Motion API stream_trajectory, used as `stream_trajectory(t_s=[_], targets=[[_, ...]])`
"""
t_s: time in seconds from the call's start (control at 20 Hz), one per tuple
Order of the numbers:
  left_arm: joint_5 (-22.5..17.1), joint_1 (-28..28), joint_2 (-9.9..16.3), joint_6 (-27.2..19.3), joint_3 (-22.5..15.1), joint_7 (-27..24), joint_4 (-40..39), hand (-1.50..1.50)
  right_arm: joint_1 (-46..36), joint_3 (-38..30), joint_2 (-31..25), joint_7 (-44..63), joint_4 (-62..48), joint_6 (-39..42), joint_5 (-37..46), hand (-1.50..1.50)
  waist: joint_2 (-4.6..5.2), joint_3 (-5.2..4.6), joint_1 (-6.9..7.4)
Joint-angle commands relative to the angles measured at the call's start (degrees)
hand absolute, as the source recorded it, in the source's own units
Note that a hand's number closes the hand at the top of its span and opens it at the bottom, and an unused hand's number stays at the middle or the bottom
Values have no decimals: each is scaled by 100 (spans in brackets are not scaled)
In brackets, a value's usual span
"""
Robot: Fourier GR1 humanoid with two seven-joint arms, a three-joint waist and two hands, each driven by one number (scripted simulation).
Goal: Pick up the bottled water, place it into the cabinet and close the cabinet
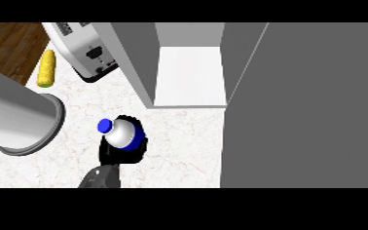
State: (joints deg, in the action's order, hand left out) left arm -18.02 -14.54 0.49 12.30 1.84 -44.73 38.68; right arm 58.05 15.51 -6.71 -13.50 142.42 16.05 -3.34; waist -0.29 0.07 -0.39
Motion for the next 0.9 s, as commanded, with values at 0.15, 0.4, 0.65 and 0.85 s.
stream_trajectory(t_s=[0.15, 0.4, 0.65, 0.85], targets=[[-939, -91, -47, -1160, -1331, 982, 1330, 150, 128, 21, -11, -164, 138, 107, -167, -150, -20, -2, -47], [-581, -443, -48, -2344, -1768, 1317, 1870, 150, 63, -44, 18, 449, 699, -124, -380, -150, 7, -5, 2], [-768, -1131, -48, -3238, -2246, 1939, 2215, 150, 171, 55, 47, 95, 465, -15, -280, -150, 9, -7, -59], [-1079, -1719, -48, -4014, -2677, 2113, 1925, 150, 27, -344, -71, 58, 484, 58, -539, -150, 26, -7, -104]])
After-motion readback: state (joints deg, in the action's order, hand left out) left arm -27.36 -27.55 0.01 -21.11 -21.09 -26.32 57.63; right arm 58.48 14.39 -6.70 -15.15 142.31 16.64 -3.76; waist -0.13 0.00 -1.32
